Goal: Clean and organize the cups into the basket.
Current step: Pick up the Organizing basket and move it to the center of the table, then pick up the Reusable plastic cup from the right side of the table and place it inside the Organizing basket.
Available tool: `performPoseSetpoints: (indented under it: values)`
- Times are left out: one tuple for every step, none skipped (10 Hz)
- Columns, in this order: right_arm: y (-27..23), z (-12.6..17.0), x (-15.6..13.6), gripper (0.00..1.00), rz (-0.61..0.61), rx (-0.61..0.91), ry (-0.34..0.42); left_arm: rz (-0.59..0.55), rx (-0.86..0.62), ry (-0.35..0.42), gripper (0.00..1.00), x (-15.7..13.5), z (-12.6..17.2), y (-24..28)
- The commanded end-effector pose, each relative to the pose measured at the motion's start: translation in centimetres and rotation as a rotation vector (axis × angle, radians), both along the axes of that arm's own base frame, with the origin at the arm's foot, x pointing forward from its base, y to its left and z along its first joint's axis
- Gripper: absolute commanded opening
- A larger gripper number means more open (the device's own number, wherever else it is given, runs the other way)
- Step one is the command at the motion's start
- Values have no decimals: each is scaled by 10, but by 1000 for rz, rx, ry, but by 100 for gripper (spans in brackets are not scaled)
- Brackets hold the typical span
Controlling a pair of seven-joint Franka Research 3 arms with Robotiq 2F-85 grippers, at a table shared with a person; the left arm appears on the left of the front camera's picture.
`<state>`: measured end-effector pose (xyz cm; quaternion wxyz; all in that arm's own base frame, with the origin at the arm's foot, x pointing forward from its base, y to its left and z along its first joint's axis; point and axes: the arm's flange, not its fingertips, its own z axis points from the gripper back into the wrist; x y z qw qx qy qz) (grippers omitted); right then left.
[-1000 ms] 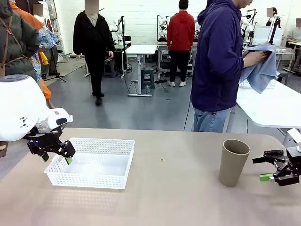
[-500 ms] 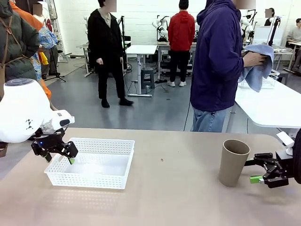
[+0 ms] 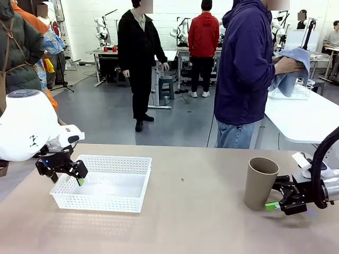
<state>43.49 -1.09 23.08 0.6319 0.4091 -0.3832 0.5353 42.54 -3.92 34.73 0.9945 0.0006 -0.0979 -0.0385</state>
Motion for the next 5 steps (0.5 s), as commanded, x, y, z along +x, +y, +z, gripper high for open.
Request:
performPoseSetpoints:
  values:
    - [11, -7, 8, 100, -16, 3, -49, 18, 62, -10, 100, 1, -5, -4]
    - [15, -7, 10, 100, -16, 2, -57, 3, 72, -14, 100, -1, -7, -6]
    - [18, -8, 12, 100, -20, 3, -63, -9, 80, -14, 100, -2, -8, -8]
    - [28, -9, 16, 100, -9, 38, -55, -6, 100, -16, 100, -3, -12, -9]
    - [29, -9, 16, 100, -7, 40, -56, -5, 100, -15, 100, -3, -12, -9]
